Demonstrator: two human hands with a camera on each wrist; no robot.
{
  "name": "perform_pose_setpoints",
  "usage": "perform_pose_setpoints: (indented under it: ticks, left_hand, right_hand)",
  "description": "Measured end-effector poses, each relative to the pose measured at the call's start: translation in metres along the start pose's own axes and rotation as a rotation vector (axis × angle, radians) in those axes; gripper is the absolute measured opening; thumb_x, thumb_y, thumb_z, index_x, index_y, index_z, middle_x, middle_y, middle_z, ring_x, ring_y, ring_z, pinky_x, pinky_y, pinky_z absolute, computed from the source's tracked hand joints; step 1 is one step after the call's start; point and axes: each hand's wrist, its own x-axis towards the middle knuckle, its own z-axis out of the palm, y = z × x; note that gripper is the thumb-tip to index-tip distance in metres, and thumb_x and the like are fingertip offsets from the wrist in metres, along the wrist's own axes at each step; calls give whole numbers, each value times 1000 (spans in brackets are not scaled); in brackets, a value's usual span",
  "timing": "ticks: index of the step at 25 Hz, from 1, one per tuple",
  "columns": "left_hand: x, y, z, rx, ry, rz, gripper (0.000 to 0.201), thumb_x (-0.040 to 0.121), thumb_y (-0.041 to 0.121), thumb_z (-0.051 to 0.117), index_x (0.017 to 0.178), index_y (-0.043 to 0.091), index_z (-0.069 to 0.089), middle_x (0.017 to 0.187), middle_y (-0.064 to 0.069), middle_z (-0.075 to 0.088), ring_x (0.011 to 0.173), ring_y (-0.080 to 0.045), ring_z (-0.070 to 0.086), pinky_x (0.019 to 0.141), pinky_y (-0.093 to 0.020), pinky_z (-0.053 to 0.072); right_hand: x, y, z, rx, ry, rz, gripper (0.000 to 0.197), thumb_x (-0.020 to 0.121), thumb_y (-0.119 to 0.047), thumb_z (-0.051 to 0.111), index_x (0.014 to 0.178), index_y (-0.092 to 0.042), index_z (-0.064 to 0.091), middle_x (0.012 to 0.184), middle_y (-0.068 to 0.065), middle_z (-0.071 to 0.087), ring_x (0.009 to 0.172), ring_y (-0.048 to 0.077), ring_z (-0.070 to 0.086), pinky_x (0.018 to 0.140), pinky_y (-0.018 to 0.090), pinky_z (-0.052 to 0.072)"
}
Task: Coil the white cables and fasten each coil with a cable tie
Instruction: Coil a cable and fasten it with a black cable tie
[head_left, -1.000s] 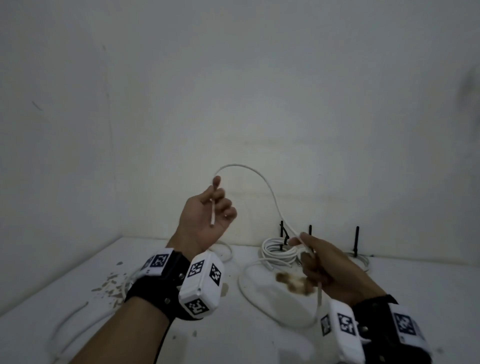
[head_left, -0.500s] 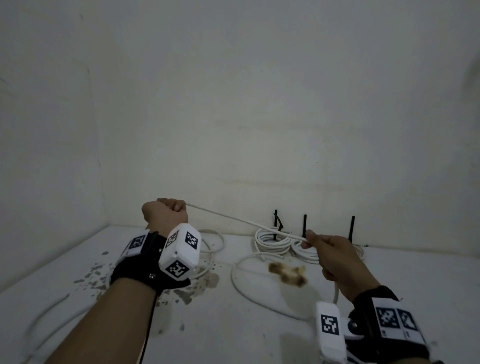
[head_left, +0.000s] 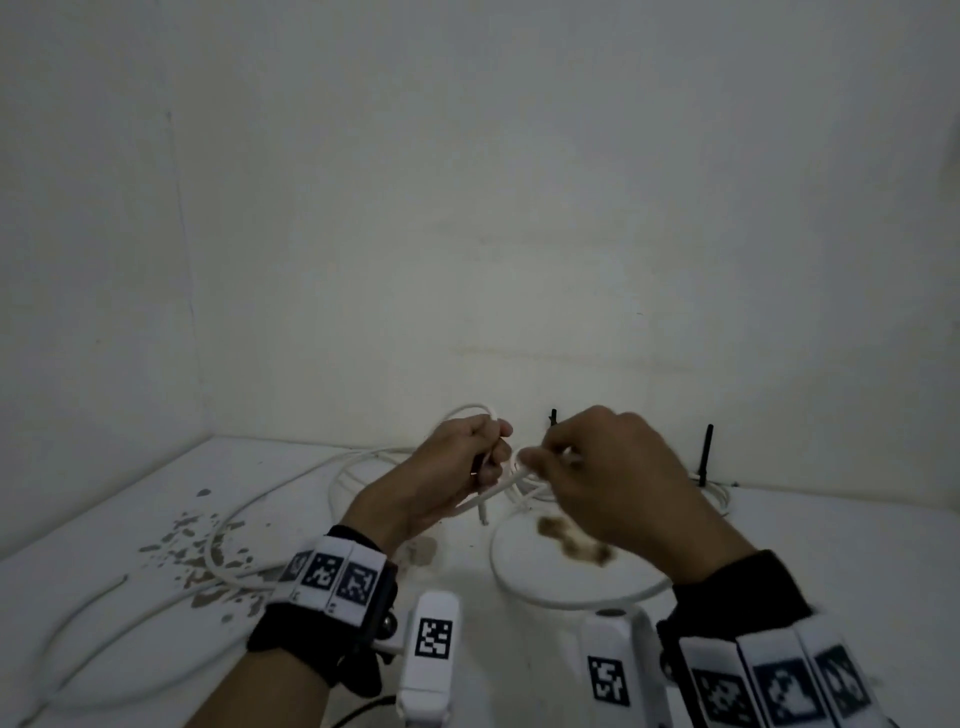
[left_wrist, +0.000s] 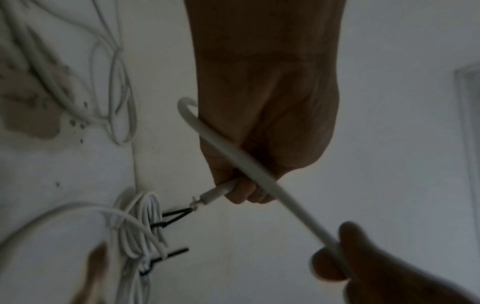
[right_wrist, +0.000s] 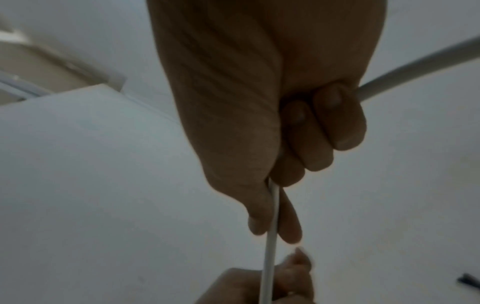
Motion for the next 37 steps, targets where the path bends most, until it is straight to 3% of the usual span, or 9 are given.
perform_pose_setpoints:
  ticks: [5, 9, 12, 19, 25, 27, 32, 34, 37]
  left_hand:
    - [-16, -2, 15, 261, -110, -93, 38, 105, 20, 31, 85, 6, 61, 60, 5, 63, 54, -10, 46, 54, -21, 38]
    - [-23, -2, 30, 57, -72, -160, 32, 102, 21, 28, 79, 12, 48, 47, 5, 31, 46, -11, 26, 50, -24, 27]
    - [-25, 4, 30, -39, -40, -136, 42, 100, 48, 39, 68, 20, 42, 50, 6, 19, 45, -11, 14, 45, -24, 11]
    - [-22, 7, 0, -243, 52, -73, 50, 75, 59, 66, 53, 24, 38, 47, 9, 15, 37, -7, 10, 42, -24, 5]
    - [-22, 7, 12, -205, -63, -119, 51, 89, 47, 58, 57, 26, 23, 46, 9, 14, 35, -6, 12, 36, -19, 9]
    - [-18, 12, 5, -312, -6, -96, 52, 92, 43, 56, 52, 27, 27, 43, 9, 14, 31, -6, 12, 35, -17, 8]
    - [-11, 24, -48, -824, 148, 45, 64, 102, 38, 37, 41, 22, 30, 32, 8, 15, 36, -8, 1, 25, -17, 12]
    - [-13, 25, -65, -898, 179, 65, 66, 103, 41, 35, 41, 21, 30, 40, 9, 6, 40, -9, 1, 25, -16, 14]
    - [-16, 26, -63, -849, 116, 37, 66, 103, 44, 34, 41, 20, 31, 50, 9, 3, 39, -10, 1, 26, -16, 12]
  right_hand:
    - [4, 11, 4, 46, 130, 6, 39, 94, -49, 58, 64, -25, 64, 51, -13, 51, 55, 7, 53, 52, 24, 36]
    - [12, 17, 12, 222, 246, 74, 38, 94, -50, 59, 72, -22, 73, 62, -10, 67, 66, 10, 65, 59, 28, 48]
    - [12, 22, 14, 269, 360, 115, 42, 90, -56, 61, 69, -22, 70, 43, -12, 52, 46, 5, 53, 49, 25, 37]
    - [2, 38, 3, 823, -131, 131, 40, 96, -44, 56, 82, -12, 74, 51, -10, 43, 45, 13, 29, 47, 26, 30]
    - [12, 32, 20, 552, 426, 164, 33, 92, -43, 65, 71, -18, 69, 35, -13, 43, 35, 4, 42, 43, 13, 29]
    - [13, 36, 27, 572, 361, 158, 39, 89, -51, 65, 70, -17, 65, 35, -11, 39, 34, 5, 38, 42, 14, 26]
    - [0, 47, 40, 1012, -282, 255, 49, 98, -47, 48, 85, -3, 65, 54, 4, 32, 48, 18, 40, 47, 22, 42]
    - [-2, 54, 47, 1228, -291, 307, 40, 102, -34, 46, 89, -1, 63, 59, 6, 26, 50, 19, 39, 48, 24, 46]
    - [8, 53, 65, 1391, -14, 544, 30, 102, -24, 50, 83, -5, 63, 49, -4, 23, 37, 8, 27, 34, 20, 34]
